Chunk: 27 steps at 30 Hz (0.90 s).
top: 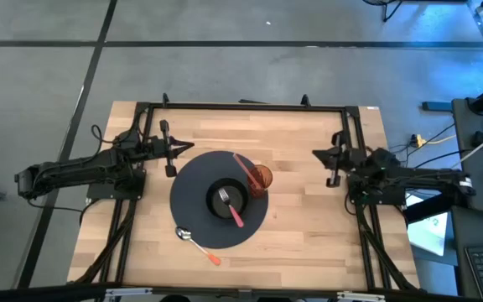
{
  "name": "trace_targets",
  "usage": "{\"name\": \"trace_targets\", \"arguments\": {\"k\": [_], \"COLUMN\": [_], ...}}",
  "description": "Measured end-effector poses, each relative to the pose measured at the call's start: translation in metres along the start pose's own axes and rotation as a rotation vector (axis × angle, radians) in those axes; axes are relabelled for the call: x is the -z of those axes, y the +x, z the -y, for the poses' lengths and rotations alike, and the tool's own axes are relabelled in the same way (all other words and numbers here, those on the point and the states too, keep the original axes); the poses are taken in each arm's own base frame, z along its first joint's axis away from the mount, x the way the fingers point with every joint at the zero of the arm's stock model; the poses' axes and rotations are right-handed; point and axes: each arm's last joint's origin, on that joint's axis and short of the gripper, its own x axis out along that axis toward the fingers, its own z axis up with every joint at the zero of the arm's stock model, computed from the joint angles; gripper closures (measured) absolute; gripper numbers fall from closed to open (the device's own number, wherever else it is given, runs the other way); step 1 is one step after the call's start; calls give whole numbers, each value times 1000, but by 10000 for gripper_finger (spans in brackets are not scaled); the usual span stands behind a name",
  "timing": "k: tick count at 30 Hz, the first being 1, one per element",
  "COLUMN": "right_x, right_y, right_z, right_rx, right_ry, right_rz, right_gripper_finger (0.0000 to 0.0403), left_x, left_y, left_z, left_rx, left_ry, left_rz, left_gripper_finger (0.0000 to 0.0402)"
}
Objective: Pick & Place Utensil
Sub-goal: Put the orange spoon into the black bowl
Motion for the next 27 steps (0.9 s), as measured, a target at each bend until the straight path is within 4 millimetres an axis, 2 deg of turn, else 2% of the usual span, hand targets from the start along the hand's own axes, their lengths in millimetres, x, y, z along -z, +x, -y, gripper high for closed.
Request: {"name": "trace_targets", "arguments": {"k": [3, 10, 18, 24, 27], "right_x": [6, 5, 8, 7, 7], "right_y": [0, 0, 0, 0, 0], "right_z": [3, 5, 4, 5, 5], "right_rx": [37, -17, -13, -16, -15], "right_ry": [37, 76, 67, -63, -28], "right_rz": [-59, -44, -71, -60, -59], "right_gripper_finger": [399, 397, 383, 383, 382], "left_x": [1, 2, 5, 6, 7], "left_y": [0, 0, 0, 0, 0], "left_z": [0, 1, 2, 2, 2], "left_rx": [2, 6, 15, 17, 22], "left_ry": [-1, -34, -51, -18, -12], "left_rz": [-5, -18, -48, -58, -72], "left_gripper_finger": [398, 398, 398, 398, 398]}}
